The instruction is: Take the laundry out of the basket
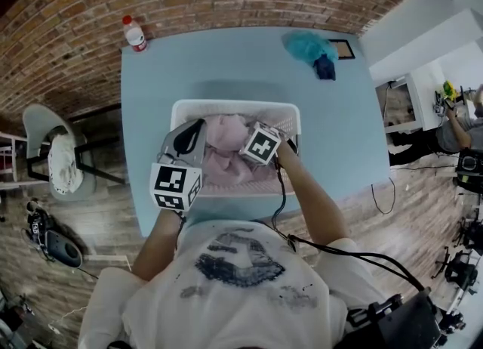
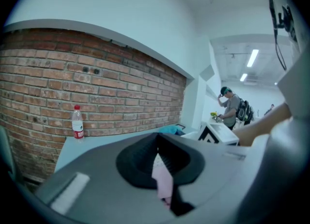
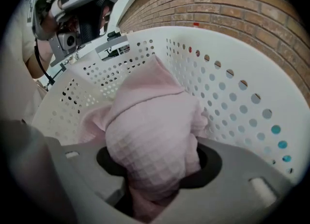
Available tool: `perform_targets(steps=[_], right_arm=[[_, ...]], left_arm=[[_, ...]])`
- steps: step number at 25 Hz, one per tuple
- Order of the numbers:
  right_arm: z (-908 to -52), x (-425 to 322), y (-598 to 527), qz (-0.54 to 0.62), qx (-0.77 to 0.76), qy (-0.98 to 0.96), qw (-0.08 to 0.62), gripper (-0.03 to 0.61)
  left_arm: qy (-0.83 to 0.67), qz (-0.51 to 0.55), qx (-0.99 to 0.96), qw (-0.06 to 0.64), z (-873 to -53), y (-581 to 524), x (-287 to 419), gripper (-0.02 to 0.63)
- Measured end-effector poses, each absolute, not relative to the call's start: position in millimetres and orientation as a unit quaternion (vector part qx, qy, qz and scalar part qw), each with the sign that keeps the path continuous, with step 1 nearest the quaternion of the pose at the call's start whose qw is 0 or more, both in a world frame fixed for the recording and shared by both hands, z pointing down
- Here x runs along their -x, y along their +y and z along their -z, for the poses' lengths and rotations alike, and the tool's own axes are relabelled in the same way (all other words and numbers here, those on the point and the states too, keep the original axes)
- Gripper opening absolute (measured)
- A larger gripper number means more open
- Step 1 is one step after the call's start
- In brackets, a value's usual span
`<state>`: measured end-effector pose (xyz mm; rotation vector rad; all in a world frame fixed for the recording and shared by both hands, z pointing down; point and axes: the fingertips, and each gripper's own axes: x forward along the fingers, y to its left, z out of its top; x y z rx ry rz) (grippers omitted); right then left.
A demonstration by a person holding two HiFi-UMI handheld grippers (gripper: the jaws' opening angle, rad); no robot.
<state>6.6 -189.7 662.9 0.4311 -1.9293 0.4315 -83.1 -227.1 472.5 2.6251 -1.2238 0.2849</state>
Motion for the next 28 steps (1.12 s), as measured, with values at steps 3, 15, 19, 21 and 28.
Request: perform_targets(steps=[3,15,19,21,28], right_arm=[[-647.0,-3.7,-192.3,-0.176,-0.199,-0.822,0.504,0.243],[-562.9,10.0,-191.1,-0.164,-0.276,-0.865,0.387,0.229],[-528.5,9.7,-192.3,-0.157,-0.308,-0.870,0.351,0.229],[-513.8,8.2,-193.3,-0.154,-0.323,-0.871,0.337,0.229],[-472.2,0.5,-196.2,-0.150,-0.363,-0.873,0.290,0.229]], left_arm=[[-0.420,-0.097,-0.895,0.111,-469.7,-225.7,86.9,-0.009],[-0.435,-0.095,-0.892,0.075,-446.6,-215.5,103.0,-0.009],[-0.442,-0.091,-0.890,0.061,-434.0,-212.3,111.3,-0.009],[-0.447,-0.088,-0.888,0.053,-426.5,-212.6,115.6,-0.009],[-0.466,-0.081,-0.881,0.032,-405.8,-213.7,123.6,-0.009]])
